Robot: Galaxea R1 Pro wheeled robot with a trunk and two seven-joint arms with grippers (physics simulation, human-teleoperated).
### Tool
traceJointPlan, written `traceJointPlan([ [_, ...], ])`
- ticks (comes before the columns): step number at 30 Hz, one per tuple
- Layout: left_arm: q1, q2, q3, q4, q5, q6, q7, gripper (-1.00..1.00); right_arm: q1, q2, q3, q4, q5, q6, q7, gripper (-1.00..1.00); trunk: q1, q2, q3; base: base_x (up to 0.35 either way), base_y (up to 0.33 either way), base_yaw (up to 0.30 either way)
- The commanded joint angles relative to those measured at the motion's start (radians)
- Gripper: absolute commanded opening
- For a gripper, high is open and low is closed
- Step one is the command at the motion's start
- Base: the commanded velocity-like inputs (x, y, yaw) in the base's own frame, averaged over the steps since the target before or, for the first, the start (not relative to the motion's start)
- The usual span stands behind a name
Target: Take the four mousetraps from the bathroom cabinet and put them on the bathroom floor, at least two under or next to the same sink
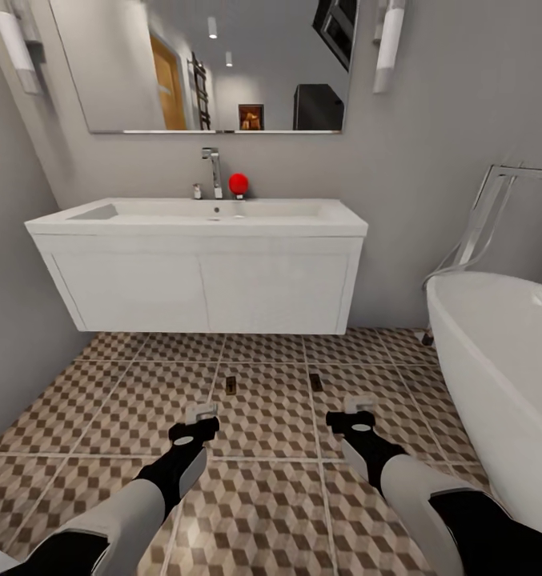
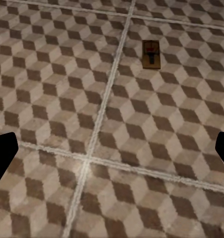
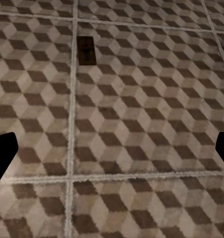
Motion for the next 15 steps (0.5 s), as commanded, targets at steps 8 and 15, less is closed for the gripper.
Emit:
traceJointPlan([
  [8, -0.001, 0.001, -0.008, 0.035, 0.010, -0.004, 0.008, 1.00, -0.002, -0.003, 0.008, 0.007, 0.001, -0.013, -0.007, 1.00, -0.004, 0.002, 0.030, 0.000, 0.000, 0.000],
  [15, -0.001, 0.006, -0.008, 0.077, 0.010, -0.004, 0.010, 1.00, -0.002, -0.007, 0.008, 0.022, 0.002, -0.018, -0.007, 1.00, -0.007, 0.003, 0.057, 0.000, 0.000, 0.000],
])
